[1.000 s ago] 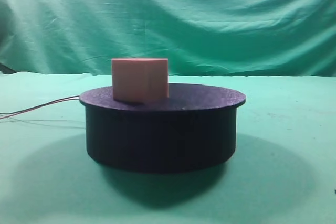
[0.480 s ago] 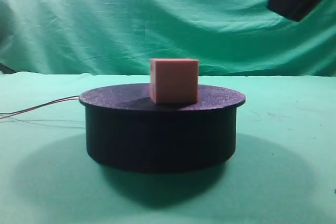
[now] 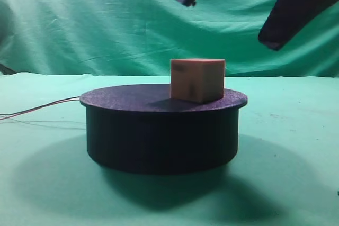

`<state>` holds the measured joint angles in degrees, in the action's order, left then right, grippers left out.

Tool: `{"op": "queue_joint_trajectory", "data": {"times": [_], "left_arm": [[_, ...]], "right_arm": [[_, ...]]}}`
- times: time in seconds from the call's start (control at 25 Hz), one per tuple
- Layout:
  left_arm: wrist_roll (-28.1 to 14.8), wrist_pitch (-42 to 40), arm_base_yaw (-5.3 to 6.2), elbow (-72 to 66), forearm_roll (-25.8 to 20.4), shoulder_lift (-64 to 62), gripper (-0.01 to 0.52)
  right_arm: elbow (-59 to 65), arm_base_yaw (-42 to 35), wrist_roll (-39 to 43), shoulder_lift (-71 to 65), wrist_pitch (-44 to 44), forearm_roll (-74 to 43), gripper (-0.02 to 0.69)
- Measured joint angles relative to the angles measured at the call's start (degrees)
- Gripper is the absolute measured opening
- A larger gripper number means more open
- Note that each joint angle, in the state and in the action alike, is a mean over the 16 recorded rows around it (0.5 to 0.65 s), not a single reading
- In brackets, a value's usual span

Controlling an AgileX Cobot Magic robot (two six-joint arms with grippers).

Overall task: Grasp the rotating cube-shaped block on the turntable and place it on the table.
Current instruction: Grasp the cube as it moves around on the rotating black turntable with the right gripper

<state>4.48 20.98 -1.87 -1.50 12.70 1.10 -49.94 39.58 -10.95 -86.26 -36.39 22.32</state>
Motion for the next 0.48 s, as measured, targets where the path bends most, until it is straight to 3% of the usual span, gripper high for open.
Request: {"op": "queue_joint_trajectory", "data": {"times": [0.48], "left_arm": [[0.0, 0.0, 0.0, 0.0, 0.0, 0.0, 0.0]], "right_arm": [[-5.07, 0.0, 1.02, -5.87, -0.65, -6.08, 0.327]]}}
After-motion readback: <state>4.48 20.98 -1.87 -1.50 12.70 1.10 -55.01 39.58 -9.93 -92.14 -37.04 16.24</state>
